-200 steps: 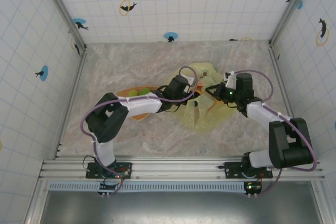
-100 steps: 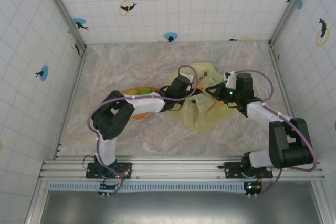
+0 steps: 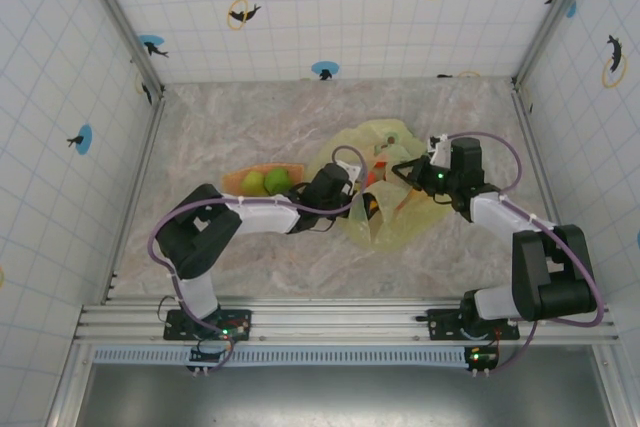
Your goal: Place the fruits into the plastic bag
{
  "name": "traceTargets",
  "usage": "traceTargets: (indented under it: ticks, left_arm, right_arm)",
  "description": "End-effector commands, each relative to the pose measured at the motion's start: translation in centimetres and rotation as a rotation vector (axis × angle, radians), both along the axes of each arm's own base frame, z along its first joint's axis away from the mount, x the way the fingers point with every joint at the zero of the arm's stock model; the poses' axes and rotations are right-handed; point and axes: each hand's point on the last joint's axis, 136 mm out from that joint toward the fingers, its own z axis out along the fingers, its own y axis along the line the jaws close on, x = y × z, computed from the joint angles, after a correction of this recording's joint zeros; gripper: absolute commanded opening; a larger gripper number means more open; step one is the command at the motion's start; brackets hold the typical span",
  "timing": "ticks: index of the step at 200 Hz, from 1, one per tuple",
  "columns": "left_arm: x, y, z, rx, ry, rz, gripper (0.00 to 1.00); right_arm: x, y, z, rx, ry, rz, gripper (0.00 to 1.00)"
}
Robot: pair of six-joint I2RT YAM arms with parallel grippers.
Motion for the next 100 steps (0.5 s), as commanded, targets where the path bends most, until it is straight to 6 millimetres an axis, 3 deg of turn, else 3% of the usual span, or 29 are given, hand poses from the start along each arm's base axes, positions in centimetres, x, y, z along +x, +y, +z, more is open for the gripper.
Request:
traceTargets:
  ticks: [1,45,69,100]
  left_arm:
    - [-1.2,-1.6,1.6,-0.052,-0.052,-0.077,0.68]
    - [-2.4,-3.1,0.4,-0.038,-0.034,-0.135,0.7]
    - [-2.7,-2.8,-0.3,-0.014,-0.026,-0.144,0.74]
    - [-2.3,-2.4,0.5,0.008,-0.072,-0.135,0.79]
  right_arm:
    - [0.8,0.1,1.6,0.005,-0.053,-0.006,0.0]
    - [0.7,-0.1,1.6,-0.003,-0.054,-0.008,0.0]
    - [0.6,-0.1,1.4,-0.004,-0.049,-0.007,0.0]
    - [0.6,-0.2,1.2,-0.004,-0.046,-0.008,0.0]
